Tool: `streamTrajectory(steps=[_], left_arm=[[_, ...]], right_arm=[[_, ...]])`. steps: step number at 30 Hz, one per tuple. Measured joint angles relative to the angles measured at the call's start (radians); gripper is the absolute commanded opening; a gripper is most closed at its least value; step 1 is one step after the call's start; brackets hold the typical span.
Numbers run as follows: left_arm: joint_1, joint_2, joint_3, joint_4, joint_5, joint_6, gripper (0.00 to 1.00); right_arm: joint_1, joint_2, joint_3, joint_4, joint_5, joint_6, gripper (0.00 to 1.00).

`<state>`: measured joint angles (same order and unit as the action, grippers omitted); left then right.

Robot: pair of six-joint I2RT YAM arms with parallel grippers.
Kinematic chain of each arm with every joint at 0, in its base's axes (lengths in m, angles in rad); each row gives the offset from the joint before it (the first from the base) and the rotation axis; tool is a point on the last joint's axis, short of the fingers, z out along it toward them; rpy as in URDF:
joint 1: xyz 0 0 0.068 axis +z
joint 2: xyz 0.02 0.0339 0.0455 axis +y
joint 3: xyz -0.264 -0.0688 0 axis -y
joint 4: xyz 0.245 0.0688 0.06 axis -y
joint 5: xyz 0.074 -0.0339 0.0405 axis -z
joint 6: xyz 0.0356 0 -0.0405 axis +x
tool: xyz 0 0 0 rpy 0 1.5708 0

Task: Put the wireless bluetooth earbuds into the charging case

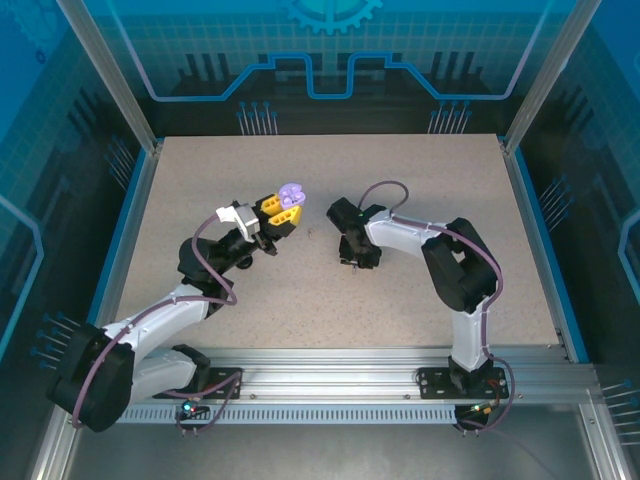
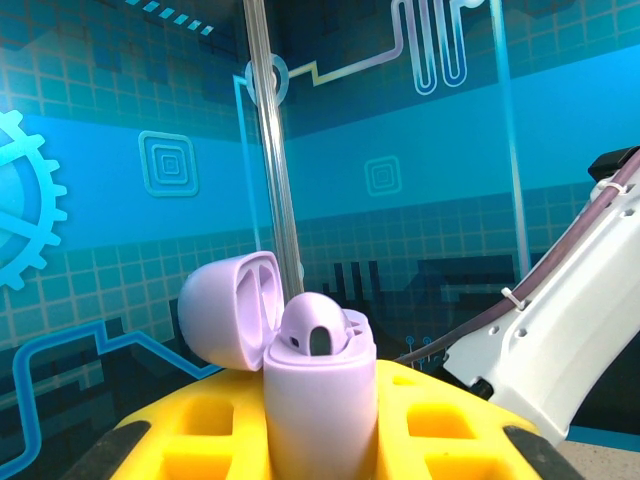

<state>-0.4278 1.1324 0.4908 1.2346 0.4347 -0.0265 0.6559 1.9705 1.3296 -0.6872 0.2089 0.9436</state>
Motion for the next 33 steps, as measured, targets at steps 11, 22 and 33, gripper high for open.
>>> streamTrajectory(steps=[11, 22, 33], left_arm=[[0.0, 0.012, 0.0, 0.0, 0.0, 0.0, 0.0], [0.0, 0.012, 0.0, 0.0, 0.0, 0.0, 0.0], [0.0, 0.012, 0.0, 0.0, 0.001, 0.0, 0.0]], right_arm=[[0.037, 0.0, -0.002, 0.0, 0.019, 0.014, 0.35], [0.037, 0.0, -0.006, 0.0, 0.026, 0.023, 0.28], [0.032, -0.021, -0.037, 0.032, 0.026, 0.018, 0.19]])
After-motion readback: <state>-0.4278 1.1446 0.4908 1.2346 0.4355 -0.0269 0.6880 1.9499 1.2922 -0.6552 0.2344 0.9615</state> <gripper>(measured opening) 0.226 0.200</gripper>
